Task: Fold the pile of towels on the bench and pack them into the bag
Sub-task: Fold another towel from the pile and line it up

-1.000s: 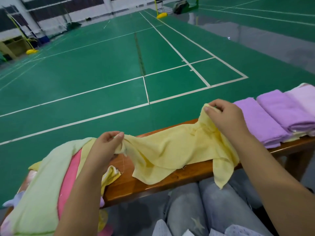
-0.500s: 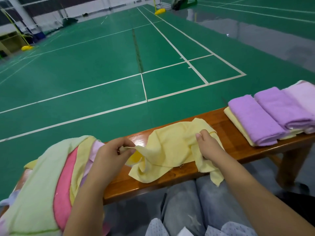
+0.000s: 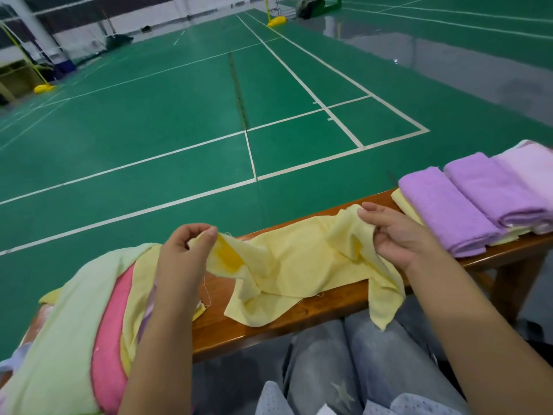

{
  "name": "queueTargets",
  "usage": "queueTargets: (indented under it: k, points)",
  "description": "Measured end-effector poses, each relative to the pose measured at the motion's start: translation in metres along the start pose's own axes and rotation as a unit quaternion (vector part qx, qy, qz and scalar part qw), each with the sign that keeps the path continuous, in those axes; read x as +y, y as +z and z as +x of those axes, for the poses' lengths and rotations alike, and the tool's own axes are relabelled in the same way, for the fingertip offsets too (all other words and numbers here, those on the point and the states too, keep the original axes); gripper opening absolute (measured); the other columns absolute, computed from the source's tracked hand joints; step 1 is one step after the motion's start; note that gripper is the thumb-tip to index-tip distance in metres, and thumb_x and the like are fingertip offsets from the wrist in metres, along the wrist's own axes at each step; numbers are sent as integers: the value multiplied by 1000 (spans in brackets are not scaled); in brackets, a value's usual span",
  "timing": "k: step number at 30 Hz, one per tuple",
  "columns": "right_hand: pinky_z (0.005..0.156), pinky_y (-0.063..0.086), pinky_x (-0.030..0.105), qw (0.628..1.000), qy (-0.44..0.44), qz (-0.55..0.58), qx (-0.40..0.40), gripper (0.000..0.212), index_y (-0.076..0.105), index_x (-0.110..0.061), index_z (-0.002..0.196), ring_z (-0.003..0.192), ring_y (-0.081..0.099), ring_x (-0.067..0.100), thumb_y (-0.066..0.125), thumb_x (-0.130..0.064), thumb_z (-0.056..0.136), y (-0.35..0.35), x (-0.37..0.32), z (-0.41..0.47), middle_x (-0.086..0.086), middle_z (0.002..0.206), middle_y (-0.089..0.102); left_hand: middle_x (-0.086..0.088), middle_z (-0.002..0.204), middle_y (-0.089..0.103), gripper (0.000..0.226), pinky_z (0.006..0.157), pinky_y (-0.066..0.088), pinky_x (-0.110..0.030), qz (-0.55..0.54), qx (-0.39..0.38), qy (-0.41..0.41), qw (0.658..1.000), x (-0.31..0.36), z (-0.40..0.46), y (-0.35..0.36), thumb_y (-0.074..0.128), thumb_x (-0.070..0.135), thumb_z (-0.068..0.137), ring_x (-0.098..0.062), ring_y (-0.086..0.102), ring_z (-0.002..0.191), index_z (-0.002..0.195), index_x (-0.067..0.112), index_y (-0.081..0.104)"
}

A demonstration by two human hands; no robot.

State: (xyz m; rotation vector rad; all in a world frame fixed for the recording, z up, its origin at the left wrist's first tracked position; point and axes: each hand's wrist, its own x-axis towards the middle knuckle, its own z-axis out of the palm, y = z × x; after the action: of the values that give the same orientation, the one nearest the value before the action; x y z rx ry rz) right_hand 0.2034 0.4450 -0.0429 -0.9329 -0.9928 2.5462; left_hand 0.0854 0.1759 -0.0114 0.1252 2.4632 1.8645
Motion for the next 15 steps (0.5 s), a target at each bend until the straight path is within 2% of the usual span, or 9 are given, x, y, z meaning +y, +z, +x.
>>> queueTargets:
  k: [2,4,8,10,12,15]
  points:
    - [66,60,27,1000,-9,10,-21,26,56,-9,108,89,65,21,58,4,87,4,-1,-1,14,103,64,-8,88,67,6,75,58,-40,-18,-36,-38,998,1,-1,9,66,23,90,-26,65,83,91,18,68]
    - [69,60,27,999,-34,5,-14,26,57,-9,106,90,66,22,58,7,86,2,-1,-2,15,104,65,-9,85,67,7,74,58,-37,-40,-67,-70,995,-1,-4,17,64,18,91,-24,66,81,94,12,67]
    - [68,59,26,982,-143,-80,92,16,62,-11,91,91,65,20,62,5,85,-8,2,-7,8,98,66,-6,85,72,7,67,58,-31,-44,-148,-94,984,-8,-18,34,63,14,92,-20,70,77,95,14,69]
    - [68,57,24,964,-195,-102,150,15,65,-14,85,89,65,16,63,1,87,-16,-1,-8,3,95,67,-5,92,71,8,70,59,-33,14,-171,-76,982,-12,-23,42,63,17,92,-22,69,84,95,18,70]
    - [76,55,25,944,-240,-111,198,18,68,-20,84,92,65,13,63,-3,88,-26,-7,-6,0,98,68,-1,93,68,8,68,56,-29,66,-157,-54,984,-15,-27,48,62,21,92,-19,63,85,93,22,70]
    - [77,52,20,910,-293,-128,264,21,67,-25,86,95,63,11,60,-6,91,-39,-15,-1,-6,96,67,-1,92,65,8,70,50,-28,73,-103,-60,990,-20,-25,48,60,25,94,-17,58,85,93,24,68]
